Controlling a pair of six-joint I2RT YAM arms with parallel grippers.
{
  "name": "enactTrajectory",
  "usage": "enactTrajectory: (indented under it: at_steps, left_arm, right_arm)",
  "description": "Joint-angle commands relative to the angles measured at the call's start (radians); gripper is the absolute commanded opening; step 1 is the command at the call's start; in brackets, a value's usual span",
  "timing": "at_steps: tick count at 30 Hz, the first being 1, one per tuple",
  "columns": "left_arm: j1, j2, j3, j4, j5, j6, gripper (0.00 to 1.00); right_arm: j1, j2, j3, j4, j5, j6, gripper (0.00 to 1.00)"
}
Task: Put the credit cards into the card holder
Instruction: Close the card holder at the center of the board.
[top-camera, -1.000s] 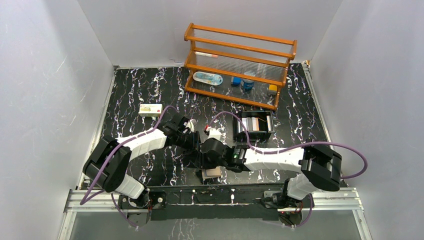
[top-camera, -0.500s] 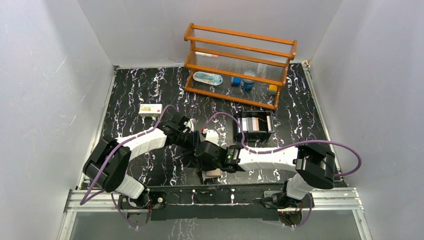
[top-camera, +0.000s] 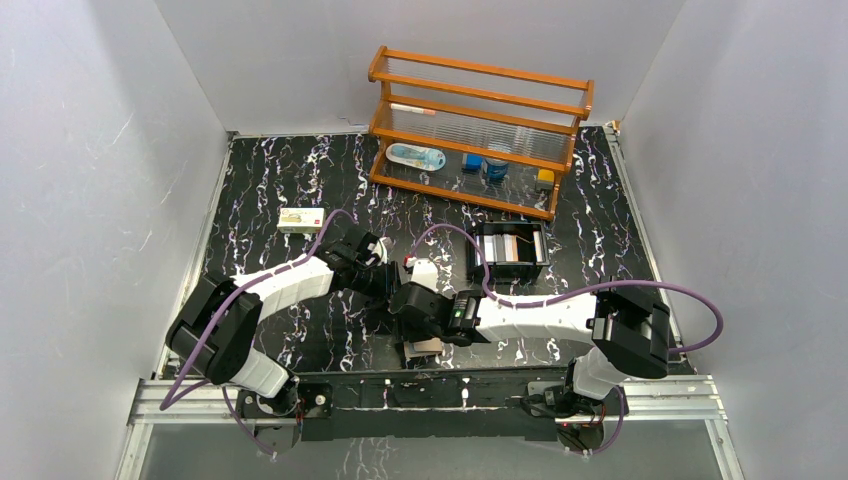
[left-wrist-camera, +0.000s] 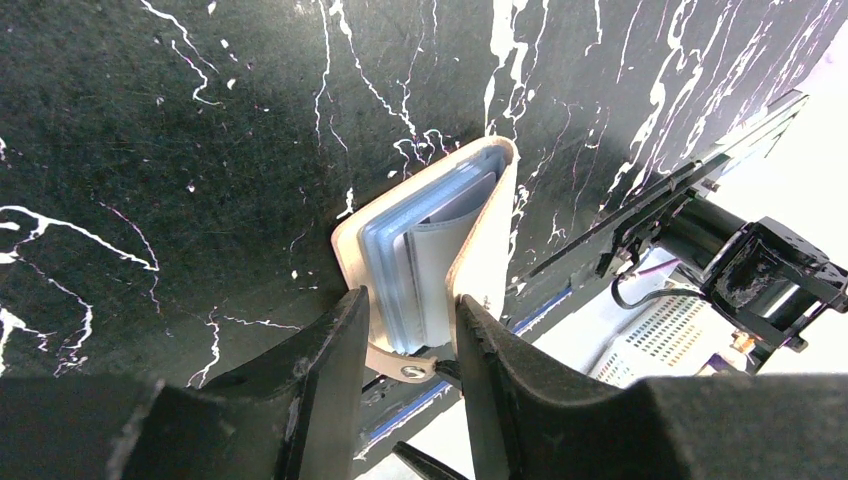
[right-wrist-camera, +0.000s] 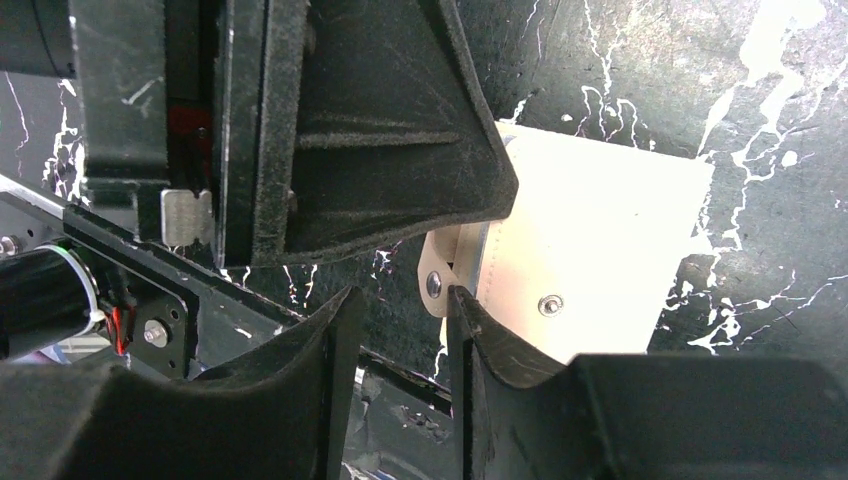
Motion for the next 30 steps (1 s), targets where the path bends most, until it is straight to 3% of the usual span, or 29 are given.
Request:
enactTrajectory:
  at_steps: [1,14,30]
  left_arm:
    - [-0.003,0.004,0.025,-0.02,0.0,0.013,0.36]
    - [-0.004,0.021,0.031,-0.024,-0.013,0.024,0.35]
    - [-0.003,0.028,0.032,-0.025,-0.018,0.029,0.33]
  right_arm:
    - [0.006,-0.039,0.054,-0.024,0.041,0.001,0.46]
    - [0.009,-0.024,0.057,-0.043,0.055,0.002,0.46]
    - [0.009,0.024,0.065,-0.014,0.043,-0.007,0.34]
